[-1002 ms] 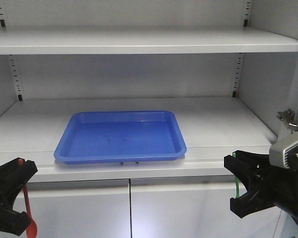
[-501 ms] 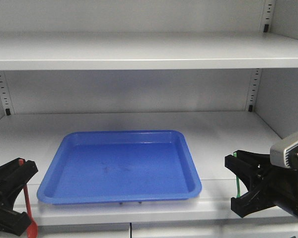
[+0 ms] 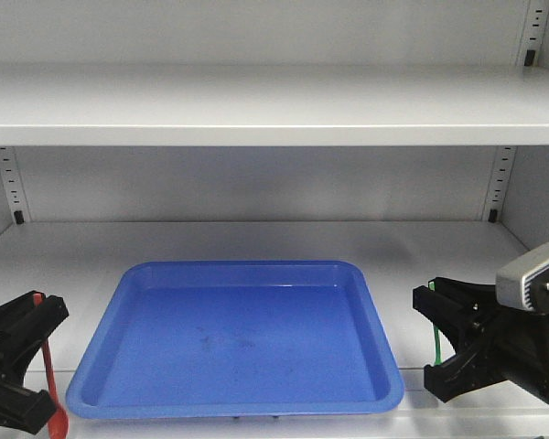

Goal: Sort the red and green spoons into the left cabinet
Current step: 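Lower both held spoons into the blue tray on the shelf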

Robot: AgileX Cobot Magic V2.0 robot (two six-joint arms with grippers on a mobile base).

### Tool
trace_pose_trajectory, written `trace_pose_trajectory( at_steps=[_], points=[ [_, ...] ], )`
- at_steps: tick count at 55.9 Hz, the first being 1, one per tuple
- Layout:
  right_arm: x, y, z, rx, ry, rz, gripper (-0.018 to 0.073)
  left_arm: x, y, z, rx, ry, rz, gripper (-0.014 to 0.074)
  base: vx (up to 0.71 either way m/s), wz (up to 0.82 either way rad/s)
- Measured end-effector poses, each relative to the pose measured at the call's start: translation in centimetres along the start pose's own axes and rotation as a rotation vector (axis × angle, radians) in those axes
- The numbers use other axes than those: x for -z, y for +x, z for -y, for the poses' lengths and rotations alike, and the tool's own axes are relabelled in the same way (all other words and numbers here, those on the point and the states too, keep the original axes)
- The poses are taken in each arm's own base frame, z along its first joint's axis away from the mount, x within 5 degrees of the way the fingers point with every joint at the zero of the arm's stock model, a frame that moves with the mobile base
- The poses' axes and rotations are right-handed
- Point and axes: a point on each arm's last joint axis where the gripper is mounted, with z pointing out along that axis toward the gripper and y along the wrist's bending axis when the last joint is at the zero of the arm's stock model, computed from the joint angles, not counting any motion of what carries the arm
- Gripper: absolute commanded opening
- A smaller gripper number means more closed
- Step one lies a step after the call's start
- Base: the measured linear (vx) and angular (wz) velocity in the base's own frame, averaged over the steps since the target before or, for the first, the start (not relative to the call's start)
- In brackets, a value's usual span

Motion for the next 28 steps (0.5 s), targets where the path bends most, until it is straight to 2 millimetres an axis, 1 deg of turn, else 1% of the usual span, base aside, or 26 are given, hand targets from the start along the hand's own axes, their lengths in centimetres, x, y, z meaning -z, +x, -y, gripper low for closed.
trace_pose_trajectory(
  at_steps=[28],
  points=[
    [0.00, 0.00, 0.00, 0.000, 0.000, 0.000, -0.0006, 0.00, 0.00, 0.00, 0.000, 0.000, 0.000, 0.0073, 0.00, 0.00]
  ],
)
